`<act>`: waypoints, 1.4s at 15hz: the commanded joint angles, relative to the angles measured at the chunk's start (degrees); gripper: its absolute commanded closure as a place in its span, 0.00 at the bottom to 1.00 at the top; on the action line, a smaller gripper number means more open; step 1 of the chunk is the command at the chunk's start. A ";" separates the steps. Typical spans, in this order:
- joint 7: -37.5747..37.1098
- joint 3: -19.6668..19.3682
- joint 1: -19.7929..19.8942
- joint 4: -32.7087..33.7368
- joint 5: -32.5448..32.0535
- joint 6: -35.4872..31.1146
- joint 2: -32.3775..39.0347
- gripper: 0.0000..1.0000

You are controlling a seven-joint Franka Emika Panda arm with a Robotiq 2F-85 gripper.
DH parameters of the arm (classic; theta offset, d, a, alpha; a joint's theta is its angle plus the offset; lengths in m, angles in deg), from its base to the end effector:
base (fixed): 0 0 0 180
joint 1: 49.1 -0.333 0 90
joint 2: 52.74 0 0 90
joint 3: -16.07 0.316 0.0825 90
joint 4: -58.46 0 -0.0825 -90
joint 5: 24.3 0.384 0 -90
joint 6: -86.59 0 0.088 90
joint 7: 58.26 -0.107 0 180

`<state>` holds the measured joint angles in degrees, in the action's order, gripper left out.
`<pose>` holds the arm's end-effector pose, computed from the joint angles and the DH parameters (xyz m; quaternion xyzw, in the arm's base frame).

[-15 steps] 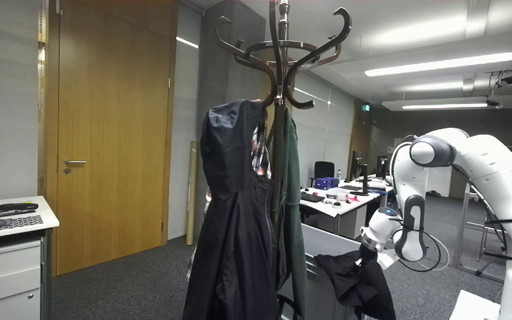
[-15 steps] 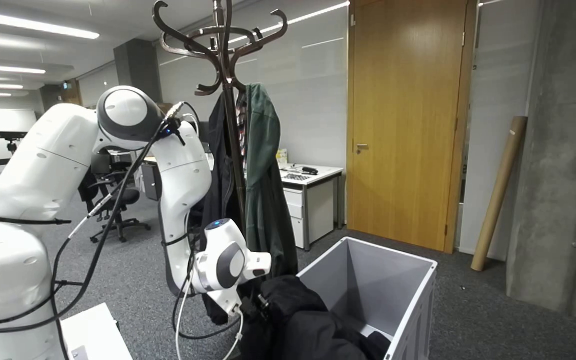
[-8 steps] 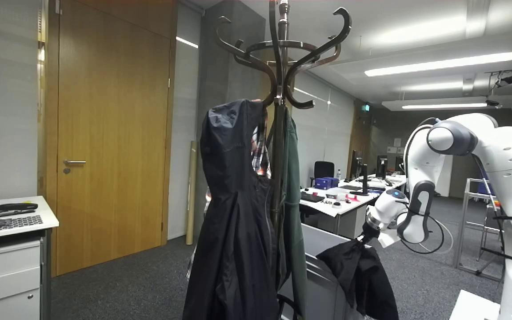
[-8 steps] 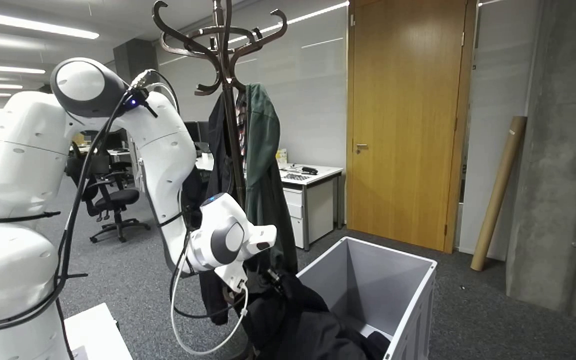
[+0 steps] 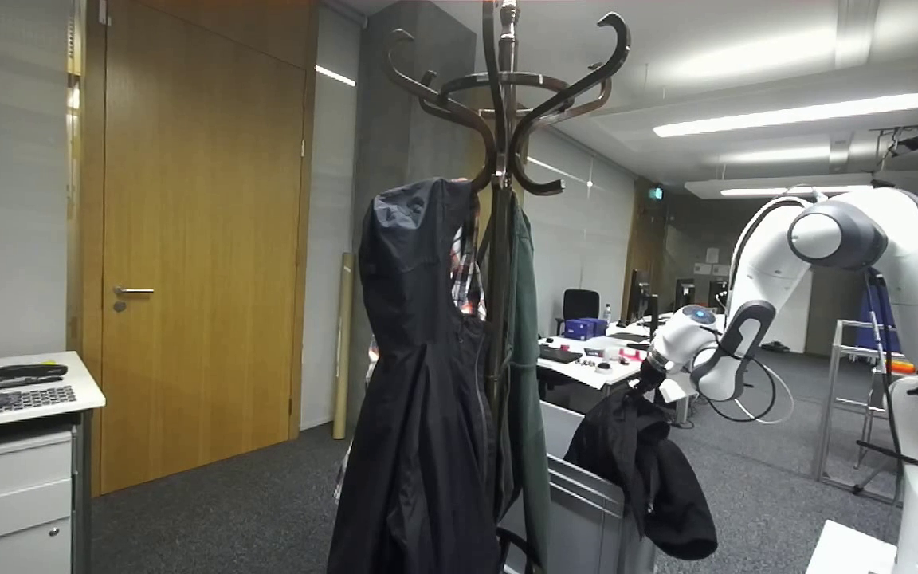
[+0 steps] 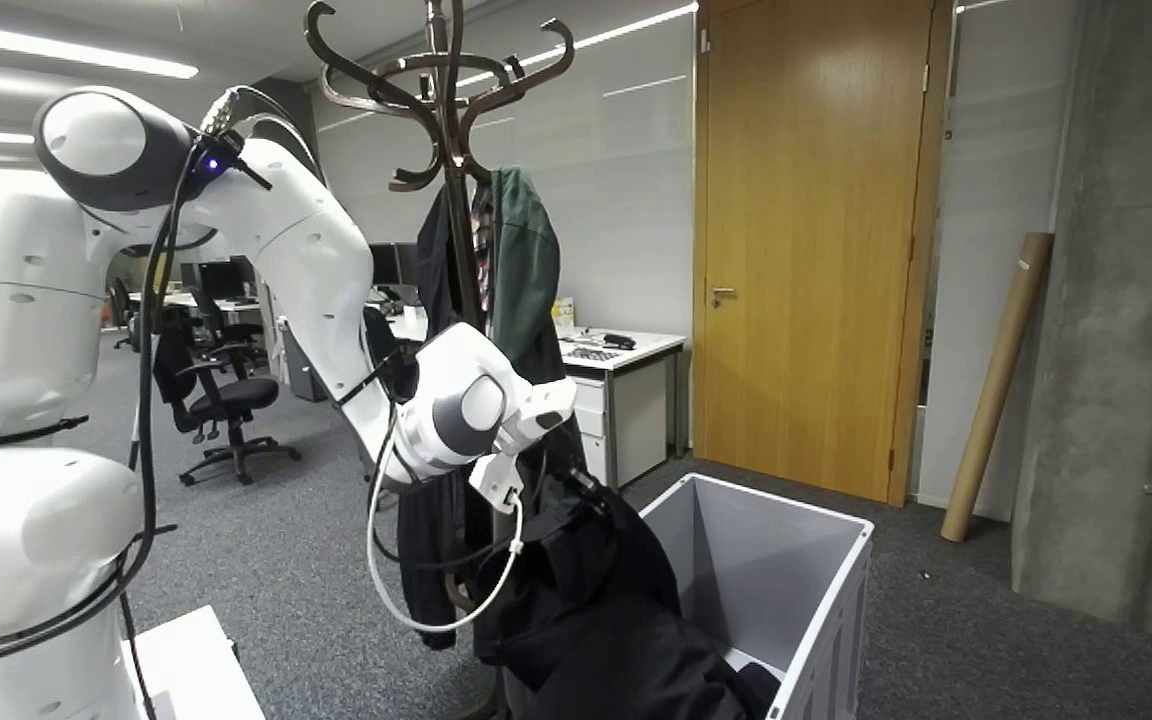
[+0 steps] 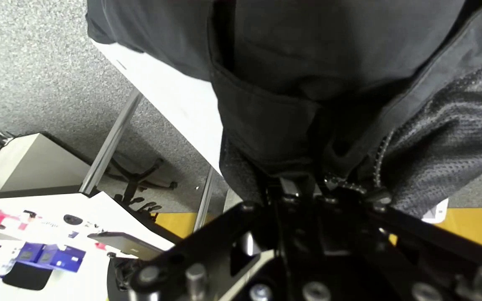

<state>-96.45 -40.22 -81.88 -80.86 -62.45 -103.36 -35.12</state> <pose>0.5027 -0.1448 0.2909 0.9347 -0.1270 0.3056 0.1296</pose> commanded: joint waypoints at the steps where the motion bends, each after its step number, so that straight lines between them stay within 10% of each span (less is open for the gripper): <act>1: -3.49 -4.68 -5.00 6.93 4.76 1.78 4.25 0.99; 7: -8.57 -3.25 -4.56 14.67 12.86 7.01 15.24 0.99; 9: -9.21 -1.63 -3.54 16.84 14.21 10.13 17.75 0.68; 14: 1.36 -0.64 -4.83 19.93 31.77 12.66 24.15 0.42; 21: 10.12 -0.21 -8.61 16.28 37.43 10.41 23.35 0.00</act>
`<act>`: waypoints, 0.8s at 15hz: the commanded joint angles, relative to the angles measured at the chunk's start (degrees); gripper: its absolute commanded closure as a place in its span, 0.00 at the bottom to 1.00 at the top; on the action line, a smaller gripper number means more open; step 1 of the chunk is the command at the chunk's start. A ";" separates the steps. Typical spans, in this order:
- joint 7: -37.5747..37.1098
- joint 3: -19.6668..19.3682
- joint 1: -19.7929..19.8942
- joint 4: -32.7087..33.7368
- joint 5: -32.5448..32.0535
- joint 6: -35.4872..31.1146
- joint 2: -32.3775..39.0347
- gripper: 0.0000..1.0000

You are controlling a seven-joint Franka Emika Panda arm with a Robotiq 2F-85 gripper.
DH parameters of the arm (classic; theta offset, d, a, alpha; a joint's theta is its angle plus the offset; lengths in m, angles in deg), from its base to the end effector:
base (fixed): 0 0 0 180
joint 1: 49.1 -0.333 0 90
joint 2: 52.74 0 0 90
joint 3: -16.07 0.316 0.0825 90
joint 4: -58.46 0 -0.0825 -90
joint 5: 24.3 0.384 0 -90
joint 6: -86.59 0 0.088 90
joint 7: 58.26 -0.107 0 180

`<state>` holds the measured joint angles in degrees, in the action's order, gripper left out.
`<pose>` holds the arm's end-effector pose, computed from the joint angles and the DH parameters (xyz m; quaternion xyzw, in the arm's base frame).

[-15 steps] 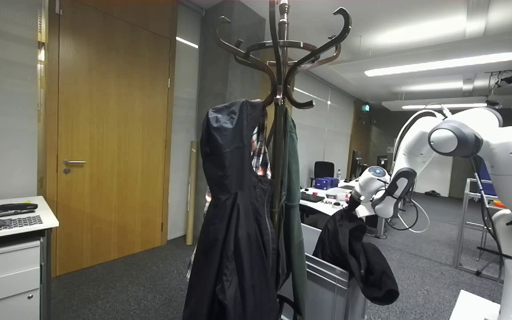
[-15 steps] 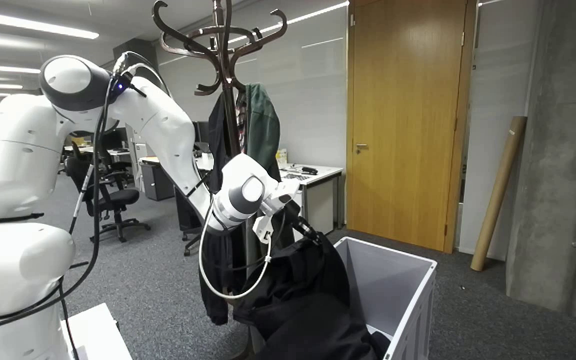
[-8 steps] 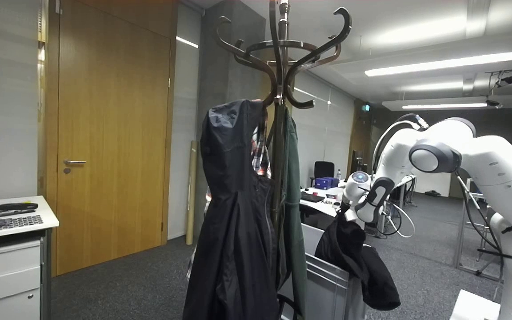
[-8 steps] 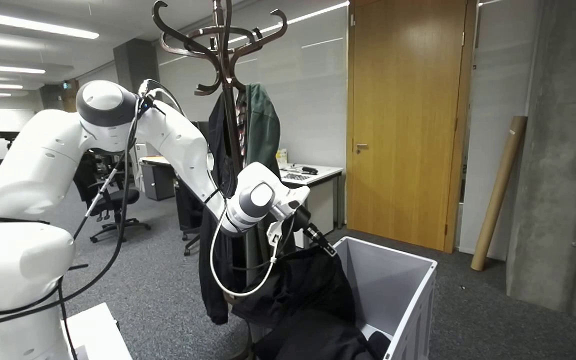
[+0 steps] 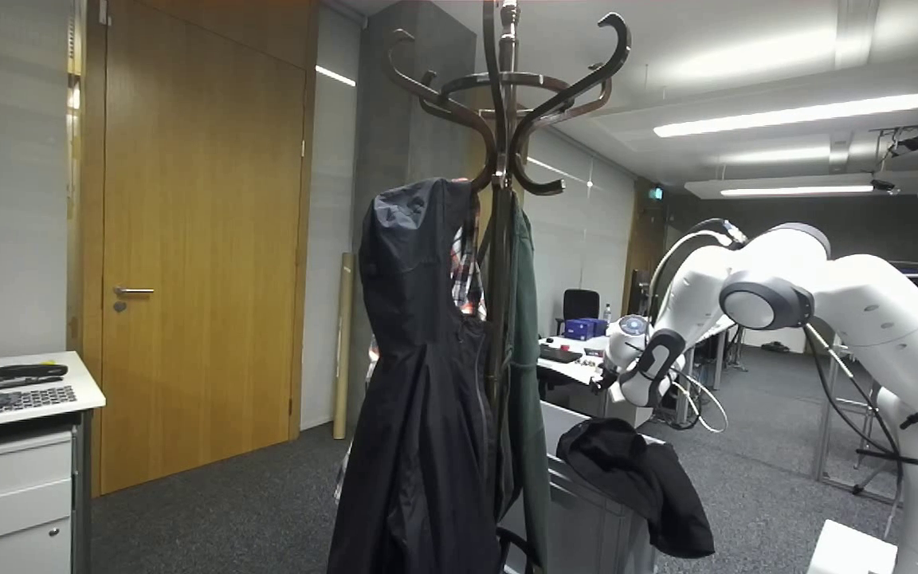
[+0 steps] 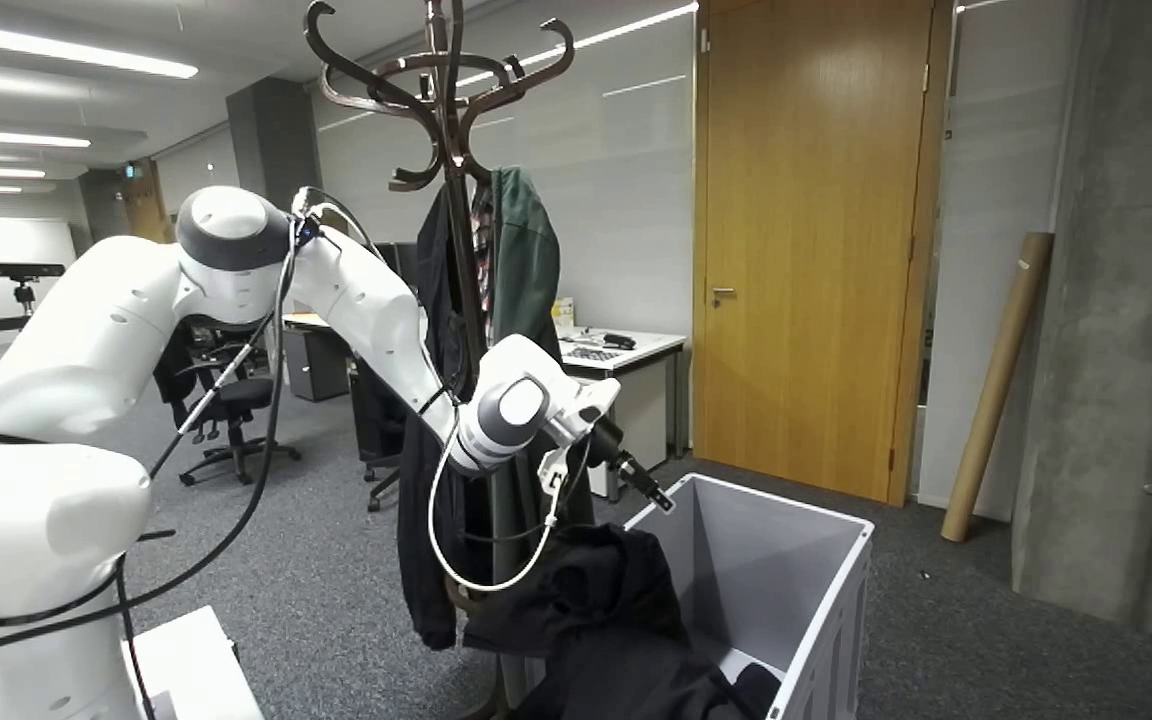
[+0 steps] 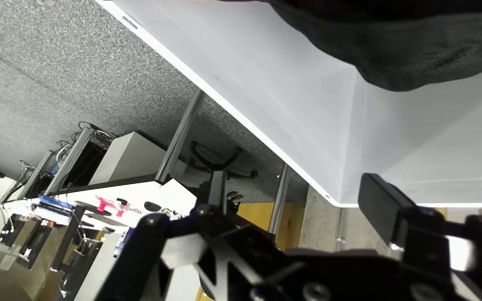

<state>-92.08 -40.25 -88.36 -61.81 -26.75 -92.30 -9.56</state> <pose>0.6112 -0.1350 0.2613 0.8919 -0.2369 0.3085 0.2308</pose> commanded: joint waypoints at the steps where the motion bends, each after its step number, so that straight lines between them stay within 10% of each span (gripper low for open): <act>1: 7.58 0.16 -2.82 -4.19 1.60 -1.24 -3.14 0.00; 12: 25.48 8.06 -8.68 -23.88 0.56 -5.65 -17.26 0.00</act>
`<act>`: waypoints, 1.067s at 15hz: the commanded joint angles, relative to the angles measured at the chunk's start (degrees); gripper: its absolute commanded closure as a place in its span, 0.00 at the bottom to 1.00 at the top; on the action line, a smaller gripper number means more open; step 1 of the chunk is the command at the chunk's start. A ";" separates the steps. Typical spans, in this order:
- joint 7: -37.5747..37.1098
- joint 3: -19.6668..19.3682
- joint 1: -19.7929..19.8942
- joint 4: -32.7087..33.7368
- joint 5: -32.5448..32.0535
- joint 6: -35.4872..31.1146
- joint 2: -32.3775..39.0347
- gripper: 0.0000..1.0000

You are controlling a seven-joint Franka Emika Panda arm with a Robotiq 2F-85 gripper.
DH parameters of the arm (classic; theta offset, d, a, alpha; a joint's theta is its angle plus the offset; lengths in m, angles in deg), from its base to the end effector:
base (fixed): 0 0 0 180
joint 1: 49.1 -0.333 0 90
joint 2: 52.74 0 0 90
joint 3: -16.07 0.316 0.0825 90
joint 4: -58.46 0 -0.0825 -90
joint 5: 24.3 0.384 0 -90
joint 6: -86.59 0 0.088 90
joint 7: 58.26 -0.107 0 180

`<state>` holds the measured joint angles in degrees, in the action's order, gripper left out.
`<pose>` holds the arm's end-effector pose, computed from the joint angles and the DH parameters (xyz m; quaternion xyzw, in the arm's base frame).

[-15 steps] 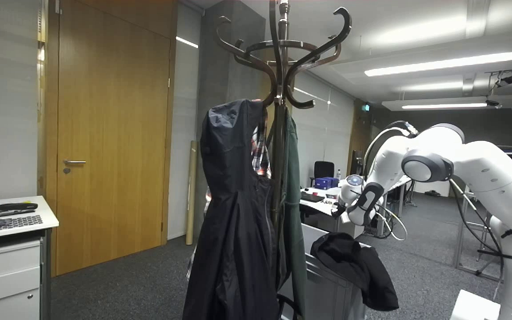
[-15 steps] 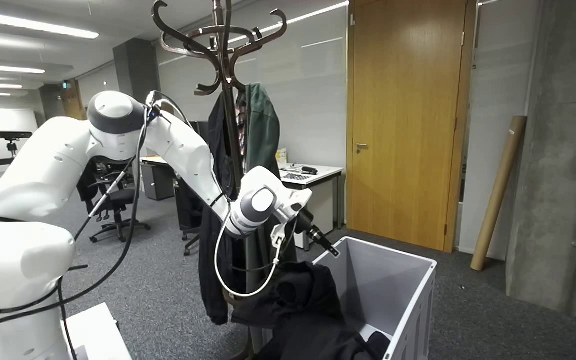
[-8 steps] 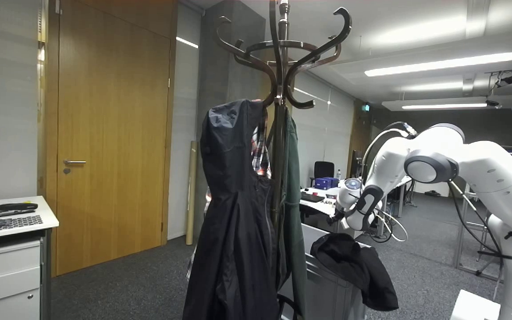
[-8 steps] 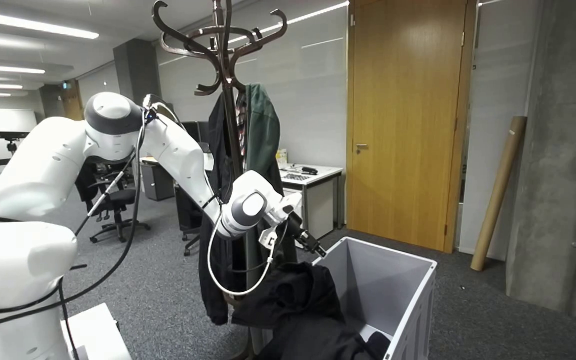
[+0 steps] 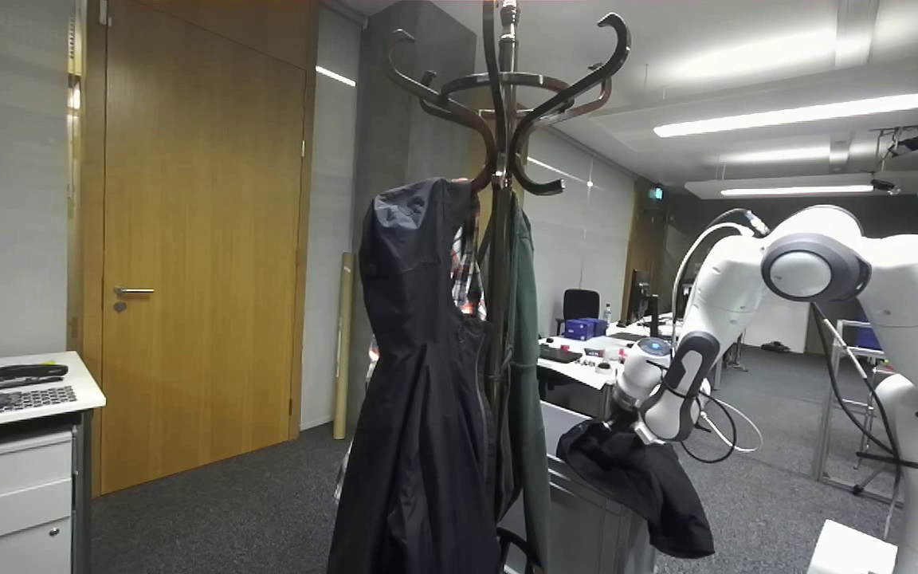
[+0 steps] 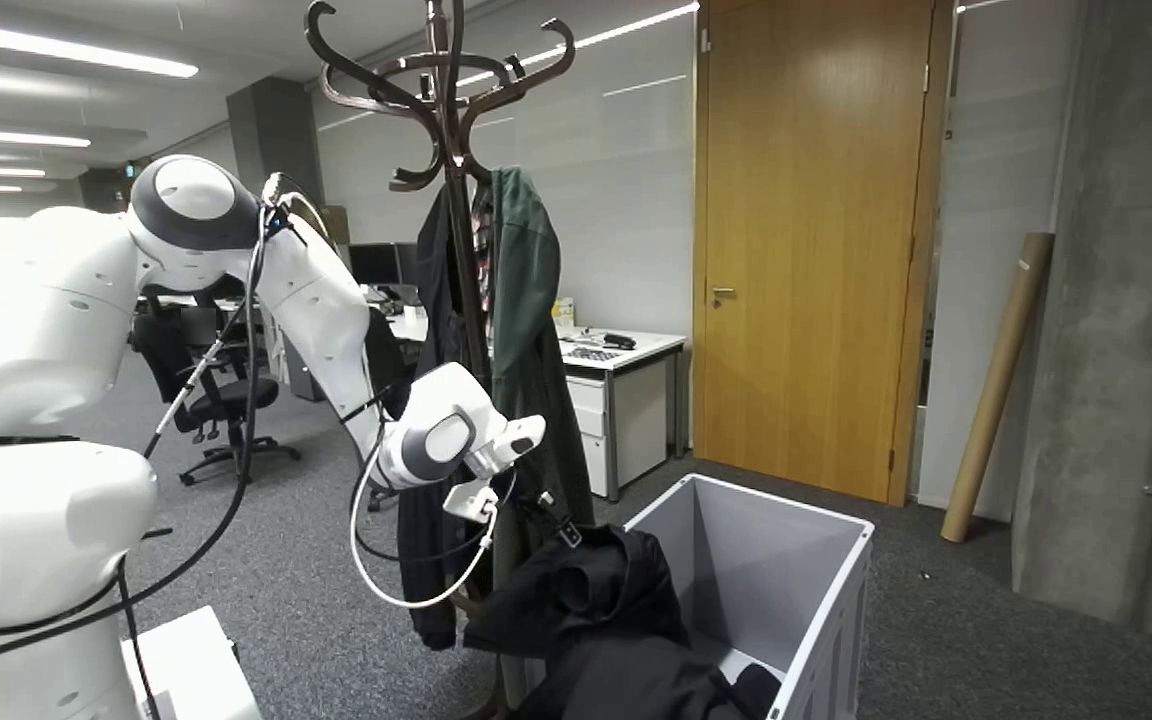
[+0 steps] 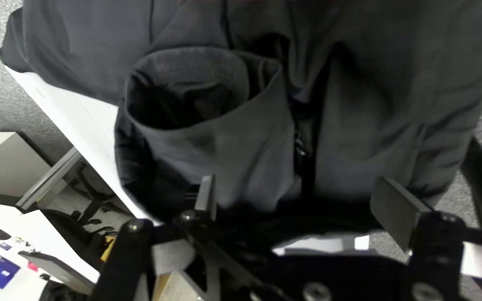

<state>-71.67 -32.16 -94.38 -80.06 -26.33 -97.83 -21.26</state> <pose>0.5252 -0.0353 0.2061 0.9594 -0.0409 0.2218 0.1691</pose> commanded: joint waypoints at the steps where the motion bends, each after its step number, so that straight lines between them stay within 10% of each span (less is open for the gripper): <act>1: 5.31 -0.13 -4.22 -6.56 0.56 0.05 -5.58 0.00; 16: 3.07 2.86 -8.62 -2.68 6.26 -0.91 6.66 0.00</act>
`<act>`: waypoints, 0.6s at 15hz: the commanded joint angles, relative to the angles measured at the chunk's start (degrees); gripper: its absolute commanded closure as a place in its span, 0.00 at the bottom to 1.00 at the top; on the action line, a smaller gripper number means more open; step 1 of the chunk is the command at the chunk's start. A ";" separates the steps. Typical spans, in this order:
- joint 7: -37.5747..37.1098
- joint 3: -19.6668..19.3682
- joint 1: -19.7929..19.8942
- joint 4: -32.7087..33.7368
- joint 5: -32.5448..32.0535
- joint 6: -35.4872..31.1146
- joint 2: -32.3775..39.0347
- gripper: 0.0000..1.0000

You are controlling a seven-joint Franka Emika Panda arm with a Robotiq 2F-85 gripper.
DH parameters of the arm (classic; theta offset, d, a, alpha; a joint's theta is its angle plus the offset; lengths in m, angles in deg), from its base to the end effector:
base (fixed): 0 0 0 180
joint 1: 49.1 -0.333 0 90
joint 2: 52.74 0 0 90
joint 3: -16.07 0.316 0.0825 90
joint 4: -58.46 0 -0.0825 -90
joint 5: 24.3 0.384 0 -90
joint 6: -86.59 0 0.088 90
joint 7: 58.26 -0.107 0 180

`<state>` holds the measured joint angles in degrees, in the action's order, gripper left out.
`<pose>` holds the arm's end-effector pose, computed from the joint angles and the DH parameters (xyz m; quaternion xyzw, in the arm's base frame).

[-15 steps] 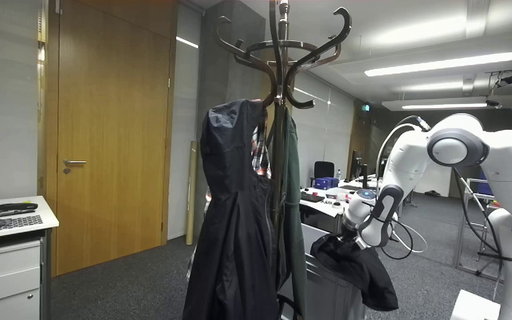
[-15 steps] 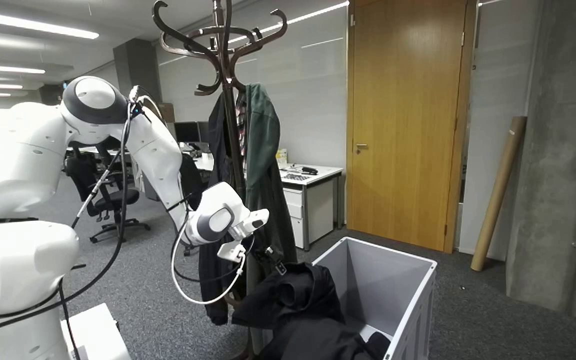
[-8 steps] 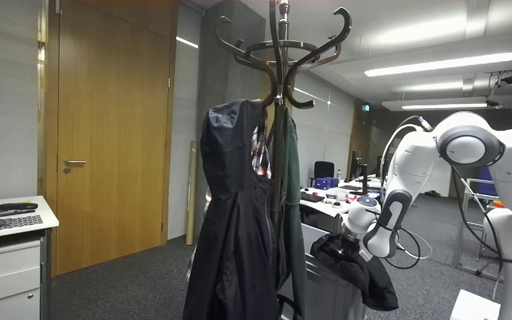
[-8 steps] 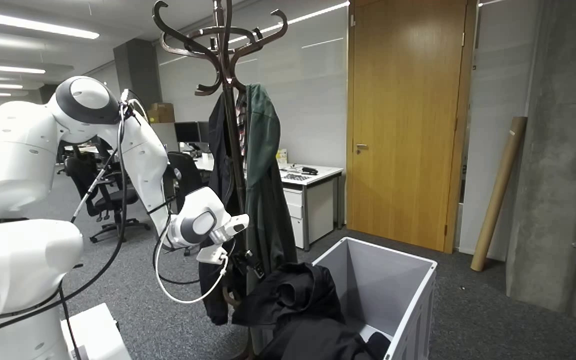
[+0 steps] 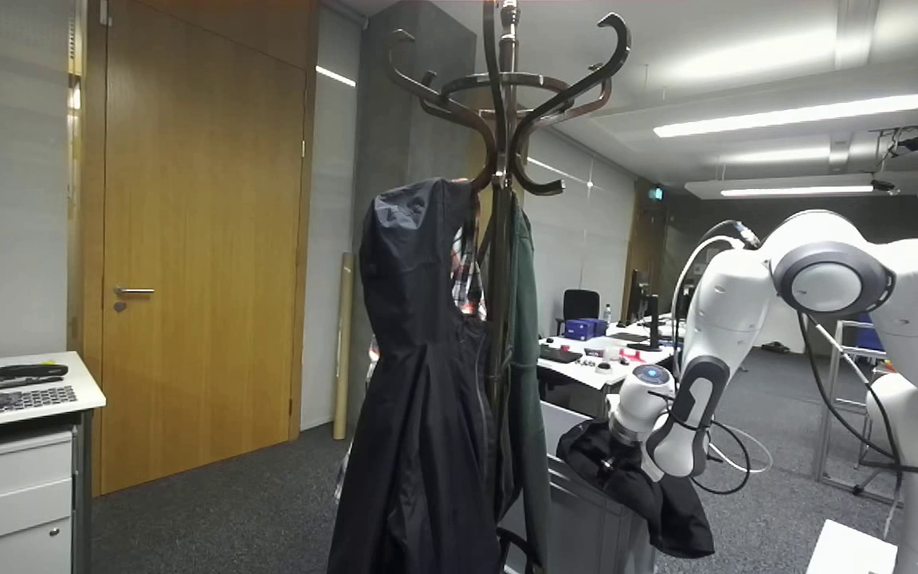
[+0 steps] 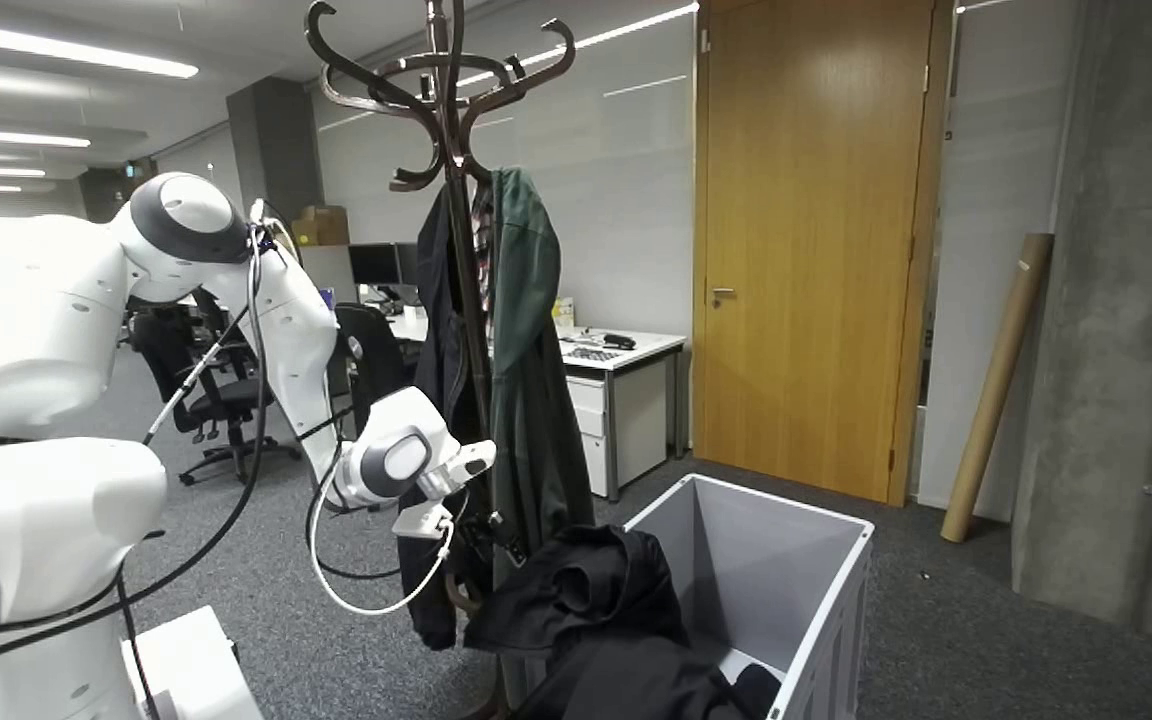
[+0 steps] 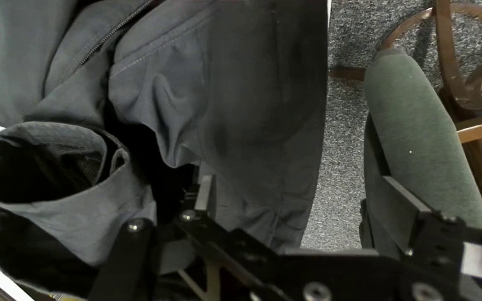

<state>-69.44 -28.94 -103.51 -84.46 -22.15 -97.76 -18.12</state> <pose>0.4852 0.0459 0.1577 0.9691 0.0411 0.1773 0.1665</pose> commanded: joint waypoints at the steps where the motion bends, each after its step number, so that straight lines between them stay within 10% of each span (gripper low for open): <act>1: 0.92 0.41 1.70 2.53 2.43 -0.72 4.38 0.00; 9: 1.52 4.91 9.11 8.65 2.58 0.31 9.53 0.00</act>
<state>-69.47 -26.14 -97.77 -78.39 -20.40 -97.77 -9.73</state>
